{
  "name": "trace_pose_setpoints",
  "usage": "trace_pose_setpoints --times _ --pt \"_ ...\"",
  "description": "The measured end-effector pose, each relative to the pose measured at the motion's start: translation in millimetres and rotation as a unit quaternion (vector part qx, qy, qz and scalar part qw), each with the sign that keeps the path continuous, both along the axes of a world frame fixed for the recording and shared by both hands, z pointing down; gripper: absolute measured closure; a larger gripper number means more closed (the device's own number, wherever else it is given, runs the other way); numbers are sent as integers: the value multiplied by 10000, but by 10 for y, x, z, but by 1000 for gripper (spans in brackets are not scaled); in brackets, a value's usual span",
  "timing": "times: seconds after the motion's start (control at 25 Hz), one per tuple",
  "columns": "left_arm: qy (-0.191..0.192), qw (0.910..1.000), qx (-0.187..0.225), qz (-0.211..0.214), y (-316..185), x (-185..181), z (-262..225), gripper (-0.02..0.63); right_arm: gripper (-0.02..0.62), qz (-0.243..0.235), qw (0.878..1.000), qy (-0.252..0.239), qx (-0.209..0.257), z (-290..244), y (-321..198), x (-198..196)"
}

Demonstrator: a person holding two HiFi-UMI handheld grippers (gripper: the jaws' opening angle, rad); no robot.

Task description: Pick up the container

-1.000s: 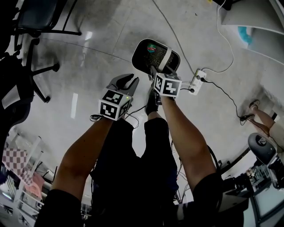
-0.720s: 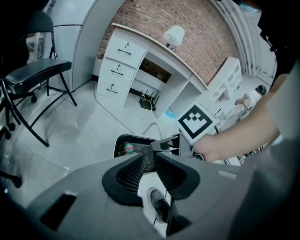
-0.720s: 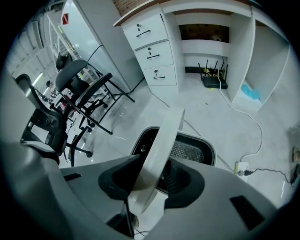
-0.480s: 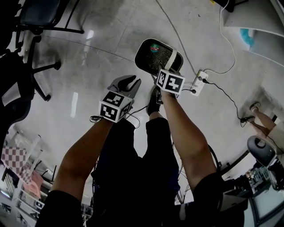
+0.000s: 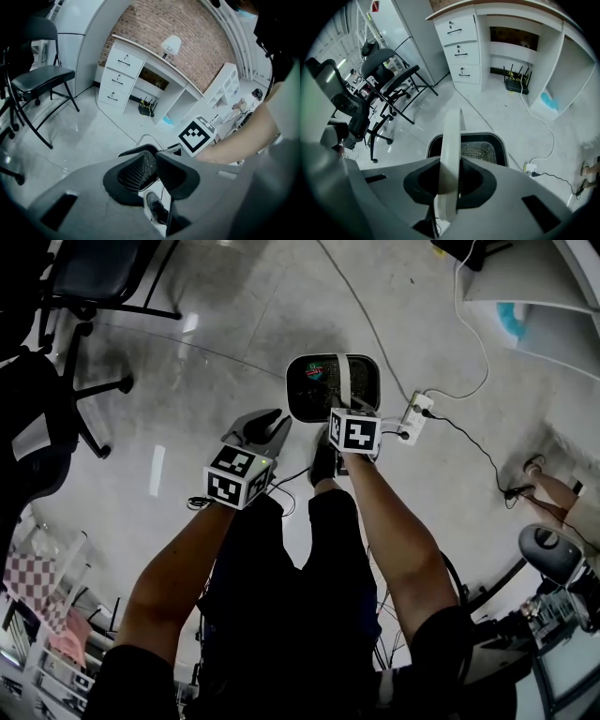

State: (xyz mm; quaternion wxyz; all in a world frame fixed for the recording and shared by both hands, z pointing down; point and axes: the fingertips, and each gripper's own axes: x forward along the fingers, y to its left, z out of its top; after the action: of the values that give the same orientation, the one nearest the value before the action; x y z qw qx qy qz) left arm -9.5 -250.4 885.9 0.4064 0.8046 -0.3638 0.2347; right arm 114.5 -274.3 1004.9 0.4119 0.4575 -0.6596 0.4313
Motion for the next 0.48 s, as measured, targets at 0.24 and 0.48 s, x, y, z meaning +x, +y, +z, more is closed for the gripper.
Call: trace_pose_setpoints --times 0.24,0.48 --pt "-84 9997 -9 -239 64 -90 -414 522 543 -92 9998 -169 -30 -550 178 1" --pt "-20 9994 342 -45 50 16 -1063 522 543 -56 9992 -344 210 -1286 159 34"
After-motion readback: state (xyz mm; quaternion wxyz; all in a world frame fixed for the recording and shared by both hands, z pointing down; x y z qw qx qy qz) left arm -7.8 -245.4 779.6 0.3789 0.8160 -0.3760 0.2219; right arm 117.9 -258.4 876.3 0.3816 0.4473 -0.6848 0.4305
